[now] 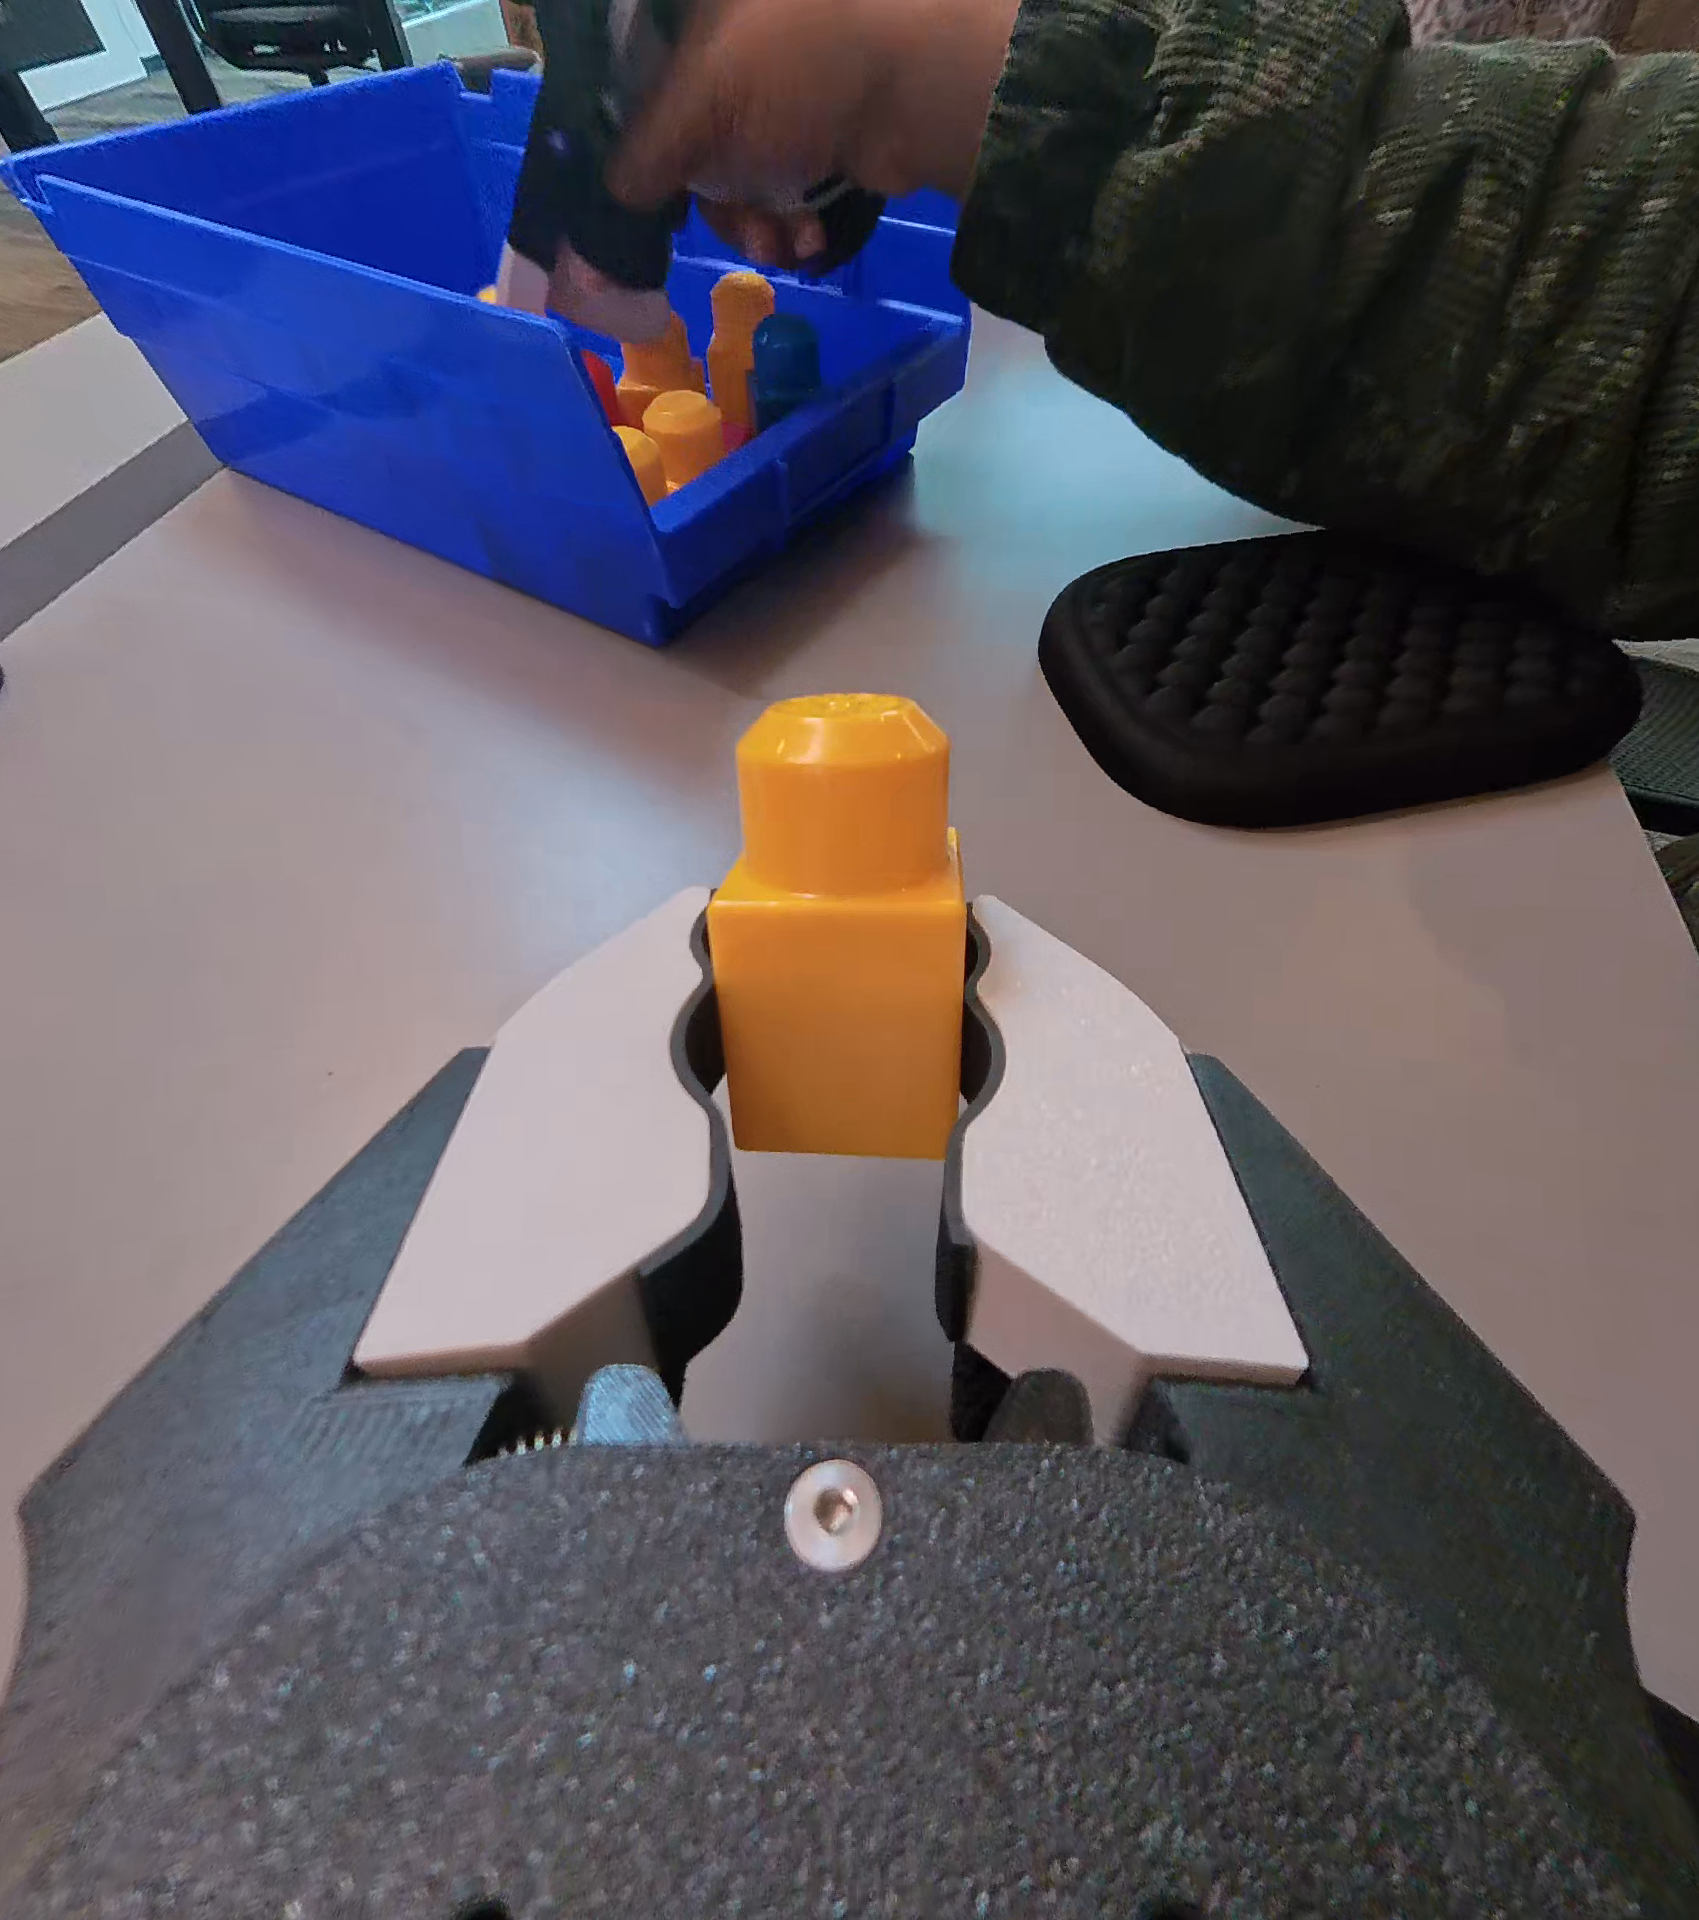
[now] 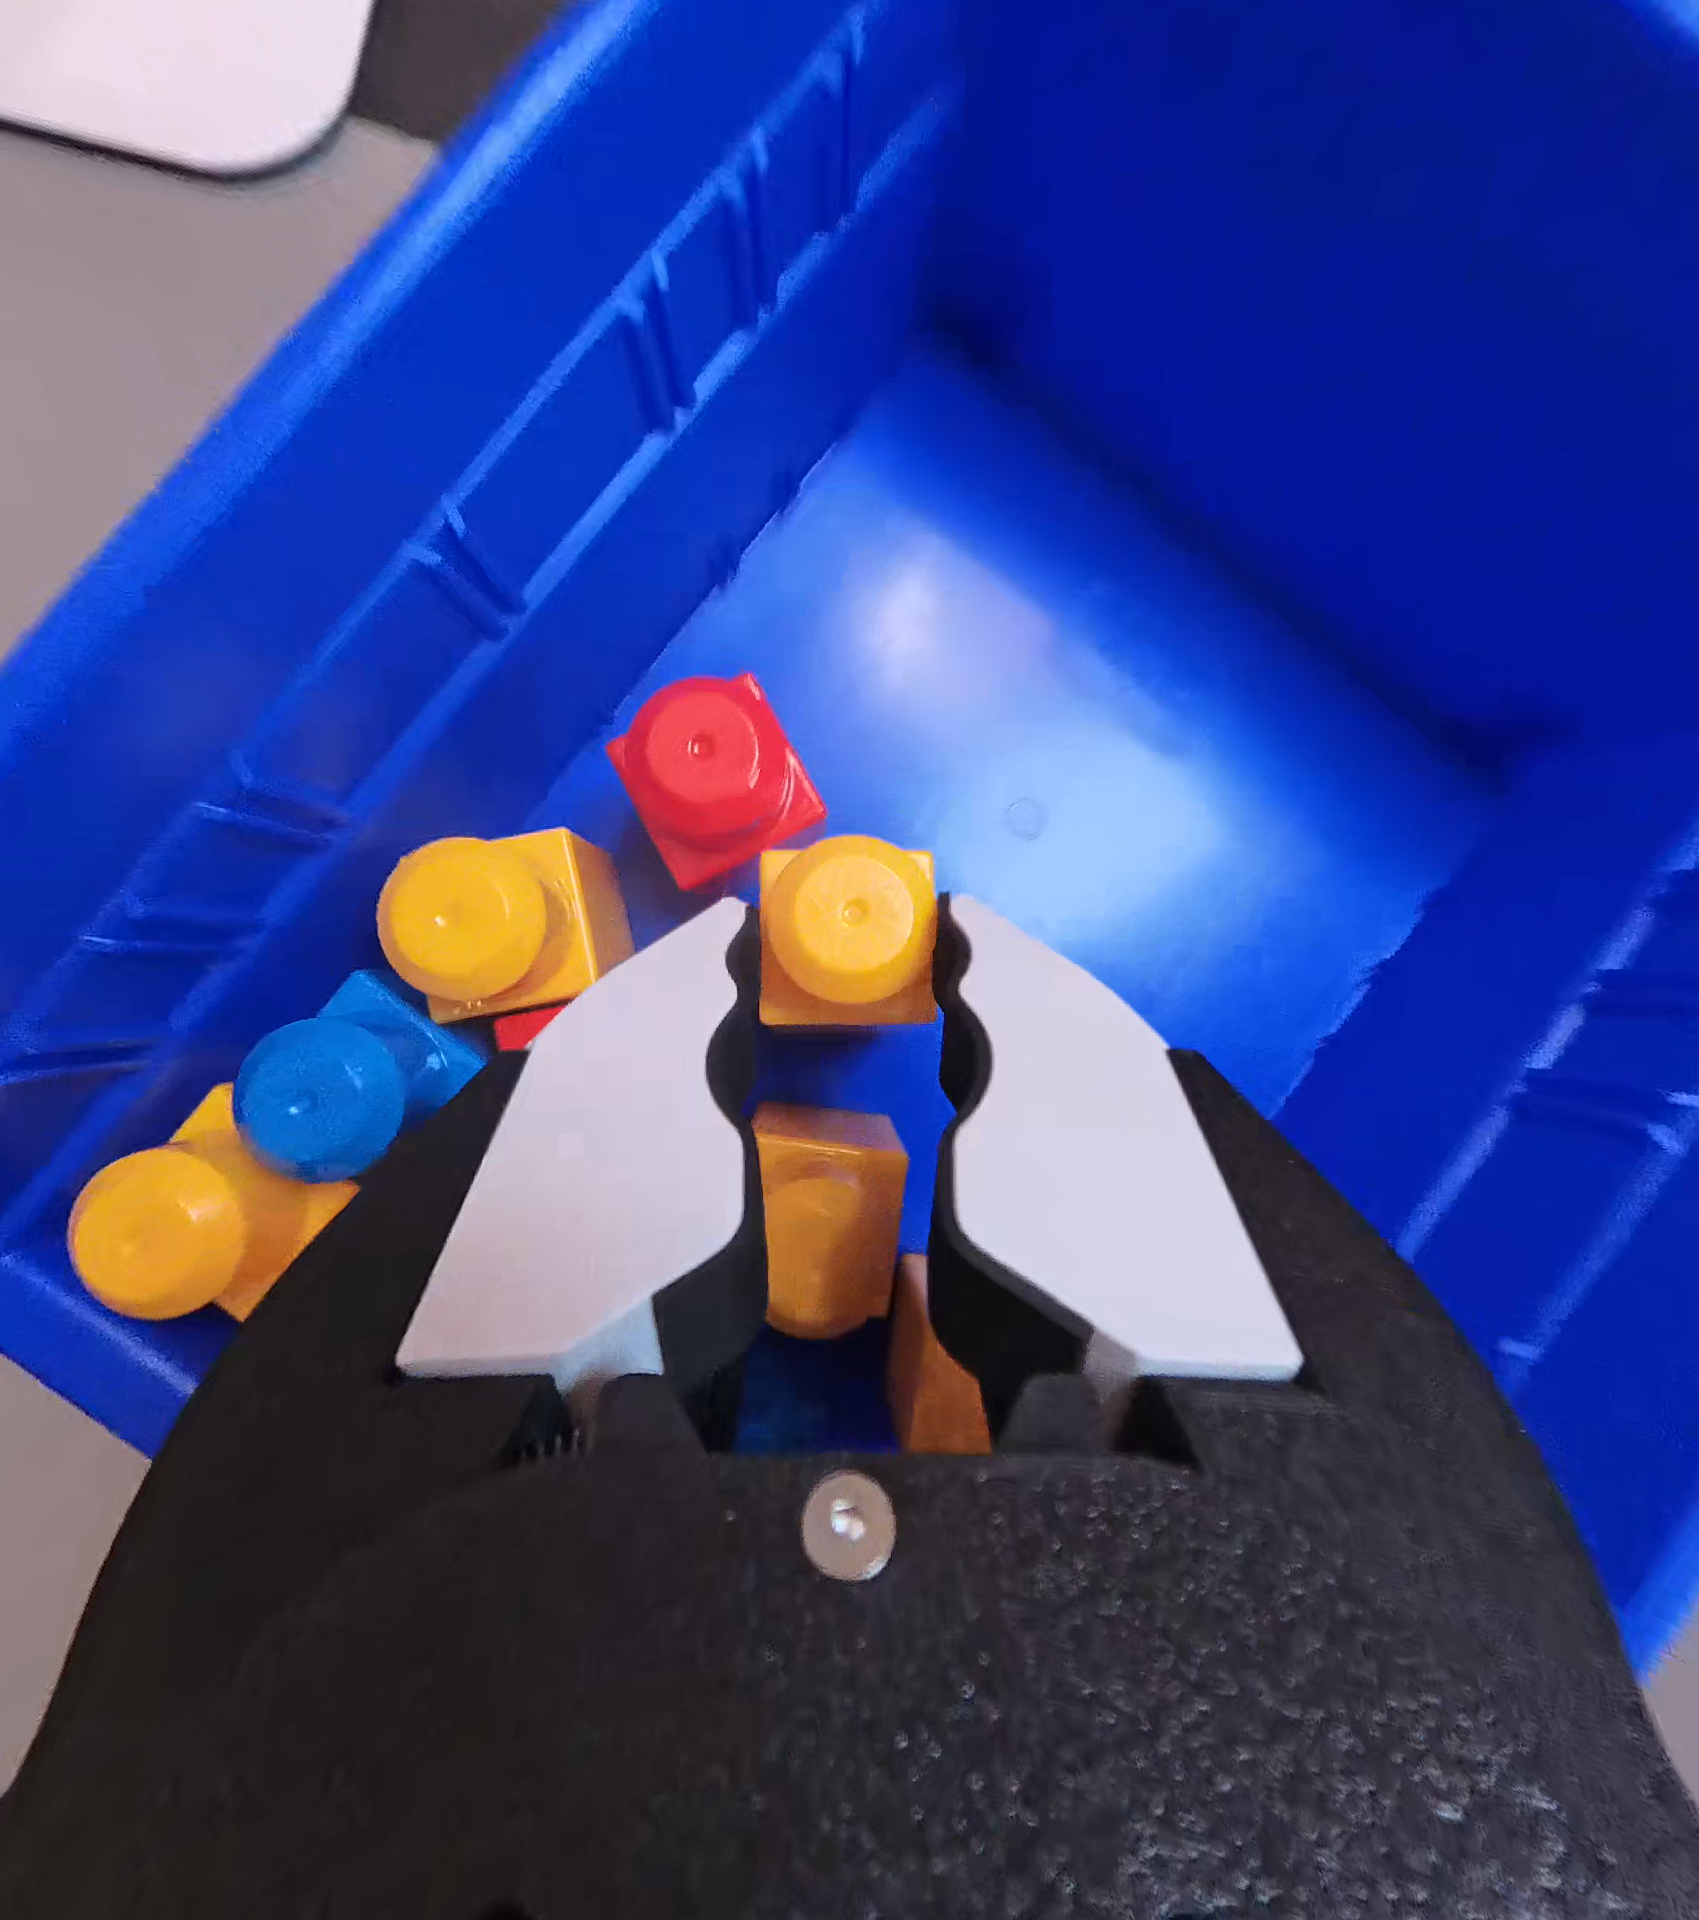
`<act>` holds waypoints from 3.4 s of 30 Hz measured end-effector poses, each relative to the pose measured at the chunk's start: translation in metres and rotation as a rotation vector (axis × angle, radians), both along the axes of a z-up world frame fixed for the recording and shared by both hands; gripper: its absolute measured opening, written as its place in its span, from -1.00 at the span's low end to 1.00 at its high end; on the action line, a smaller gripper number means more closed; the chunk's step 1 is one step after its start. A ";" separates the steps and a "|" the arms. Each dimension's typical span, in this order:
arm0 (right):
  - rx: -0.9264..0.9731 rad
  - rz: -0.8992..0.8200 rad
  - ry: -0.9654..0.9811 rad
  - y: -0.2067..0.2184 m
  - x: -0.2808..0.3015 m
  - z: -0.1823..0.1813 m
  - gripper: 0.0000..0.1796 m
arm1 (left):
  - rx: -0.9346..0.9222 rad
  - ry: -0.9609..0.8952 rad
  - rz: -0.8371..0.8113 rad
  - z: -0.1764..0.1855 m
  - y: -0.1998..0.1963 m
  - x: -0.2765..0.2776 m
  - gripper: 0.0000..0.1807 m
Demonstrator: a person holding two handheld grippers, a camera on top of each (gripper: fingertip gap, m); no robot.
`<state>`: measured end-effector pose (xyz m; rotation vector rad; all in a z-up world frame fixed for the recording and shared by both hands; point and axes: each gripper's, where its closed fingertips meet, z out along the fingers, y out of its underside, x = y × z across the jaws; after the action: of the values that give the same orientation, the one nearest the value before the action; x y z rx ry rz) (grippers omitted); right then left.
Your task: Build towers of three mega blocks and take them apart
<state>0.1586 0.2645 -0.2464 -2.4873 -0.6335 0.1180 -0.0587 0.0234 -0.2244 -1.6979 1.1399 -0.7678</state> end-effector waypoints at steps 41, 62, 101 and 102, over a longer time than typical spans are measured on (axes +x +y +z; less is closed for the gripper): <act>0.315 -0.211 -0.050 0.018 0.036 0.048 -0.65 | 0.178 -0.168 0.499 0.066 0.061 -0.081 -1.00; 0.172 -0.181 -0.003 0.008 0.039 0.018 -0.49 | -0.110 0.894 0.820 -0.013 0.174 -0.408 -0.52; 0.705 1.092 0.480 -0.258 -0.283 0.147 -0.44 | 0.336 0.323 -0.046 0.105 -0.008 -0.059 -0.57; 0.701 1.134 0.449 -0.262 -0.282 0.141 -0.56 | 0.365 0.338 -0.037 0.101 -0.007 -0.057 -0.56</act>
<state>-0.1229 0.0020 -0.1052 -1.1528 -1.4749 0.7036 -0.1156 0.0168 -0.1230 -1.5297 1.4464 -0.2708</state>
